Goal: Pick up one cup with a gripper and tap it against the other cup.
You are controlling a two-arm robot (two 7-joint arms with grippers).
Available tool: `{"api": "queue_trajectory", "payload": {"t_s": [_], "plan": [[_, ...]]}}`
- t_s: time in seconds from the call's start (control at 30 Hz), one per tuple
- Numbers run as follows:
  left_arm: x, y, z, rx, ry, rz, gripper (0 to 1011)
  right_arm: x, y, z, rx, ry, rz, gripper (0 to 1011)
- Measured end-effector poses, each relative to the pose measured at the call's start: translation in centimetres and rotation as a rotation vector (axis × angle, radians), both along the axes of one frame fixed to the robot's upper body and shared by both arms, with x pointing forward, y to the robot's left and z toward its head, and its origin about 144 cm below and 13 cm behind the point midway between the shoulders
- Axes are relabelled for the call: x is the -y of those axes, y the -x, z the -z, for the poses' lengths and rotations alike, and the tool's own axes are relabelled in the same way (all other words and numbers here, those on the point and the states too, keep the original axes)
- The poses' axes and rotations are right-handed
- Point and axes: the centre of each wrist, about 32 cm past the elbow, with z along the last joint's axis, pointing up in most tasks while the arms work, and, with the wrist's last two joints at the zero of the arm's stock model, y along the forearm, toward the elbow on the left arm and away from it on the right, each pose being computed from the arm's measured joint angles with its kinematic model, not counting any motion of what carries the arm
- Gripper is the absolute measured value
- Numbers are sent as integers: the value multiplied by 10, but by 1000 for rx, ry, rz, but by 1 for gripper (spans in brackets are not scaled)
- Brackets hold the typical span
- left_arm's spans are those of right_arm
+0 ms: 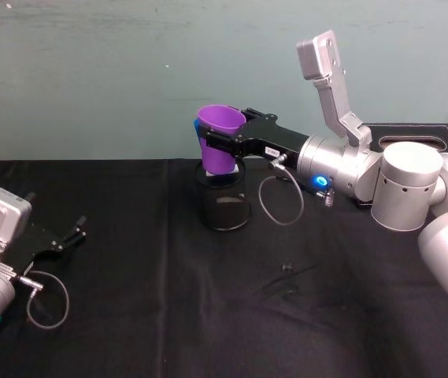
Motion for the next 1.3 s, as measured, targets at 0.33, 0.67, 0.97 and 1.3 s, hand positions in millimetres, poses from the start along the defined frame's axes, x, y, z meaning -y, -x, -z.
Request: {"api": "queue_trajectory", "payload": {"t_s": [0.33, 0.67, 0.97, 1.3], "plan": [[0, 0, 0, 0, 0, 0, 1000, 0, 0, 0, -1, 0, 1, 733], [0, 0, 0, 0, 0, 0, 1000, 0, 0, 0, -1, 0, 2, 732], [0, 0, 0, 0, 0, 0, 1000, 0, 0, 0, -1, 0, 2, 732], [0, 0, 0, 0, 0, 0, 1000, 0, 0, 0, -1, 0, 2, 732]]}}
